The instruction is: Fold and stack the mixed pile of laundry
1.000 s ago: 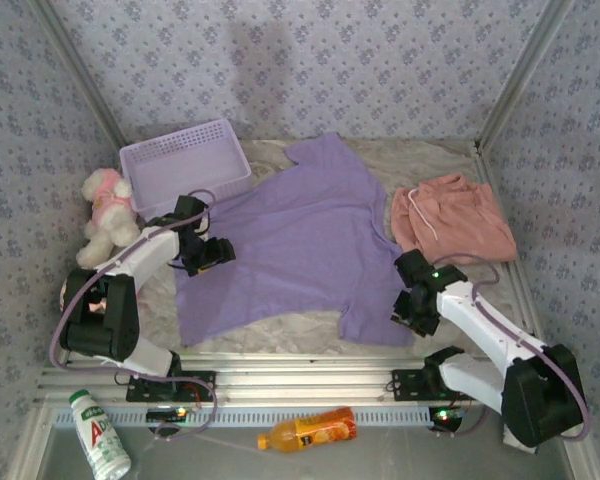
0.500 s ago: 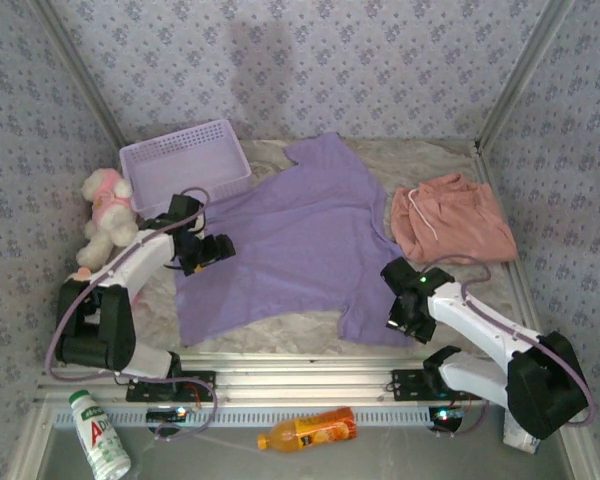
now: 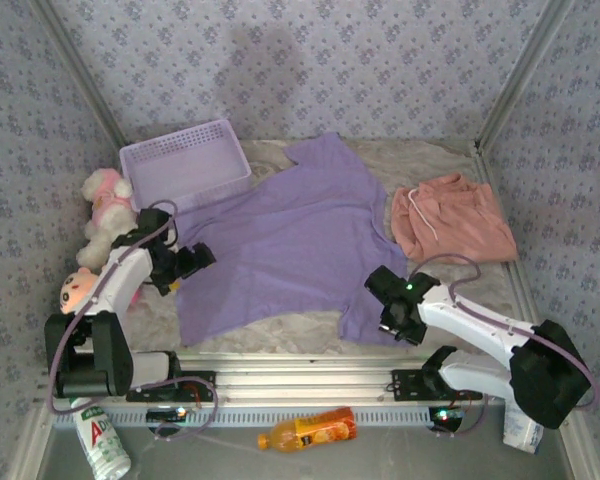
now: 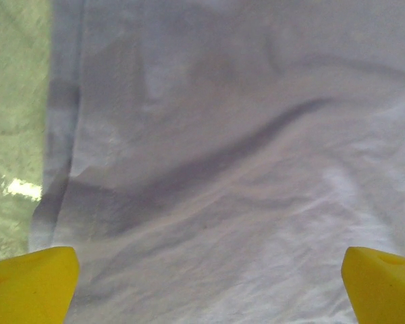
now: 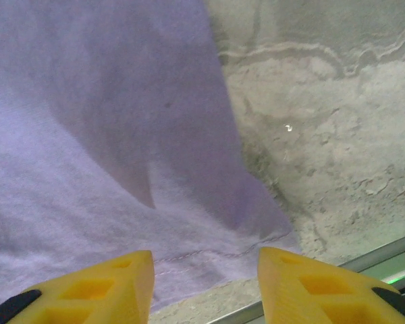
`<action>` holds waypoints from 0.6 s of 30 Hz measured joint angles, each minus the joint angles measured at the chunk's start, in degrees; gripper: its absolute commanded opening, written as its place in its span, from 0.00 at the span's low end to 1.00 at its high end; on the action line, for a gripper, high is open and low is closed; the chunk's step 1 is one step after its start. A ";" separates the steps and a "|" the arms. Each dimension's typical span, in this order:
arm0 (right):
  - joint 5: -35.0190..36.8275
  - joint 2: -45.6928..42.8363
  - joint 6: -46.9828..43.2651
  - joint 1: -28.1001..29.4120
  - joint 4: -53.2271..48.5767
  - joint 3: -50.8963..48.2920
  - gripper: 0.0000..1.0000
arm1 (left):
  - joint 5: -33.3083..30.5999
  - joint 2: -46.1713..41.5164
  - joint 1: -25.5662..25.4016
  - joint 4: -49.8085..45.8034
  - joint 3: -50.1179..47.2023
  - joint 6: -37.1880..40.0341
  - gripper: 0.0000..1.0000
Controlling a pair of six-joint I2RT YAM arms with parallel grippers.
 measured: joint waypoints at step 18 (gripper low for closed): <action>-4.17 -2.97 2.93 -1.62 10.23 -5.70 0.00 | 2.71 0.79 6.86 -0.81 -2.58 -1.31 0.99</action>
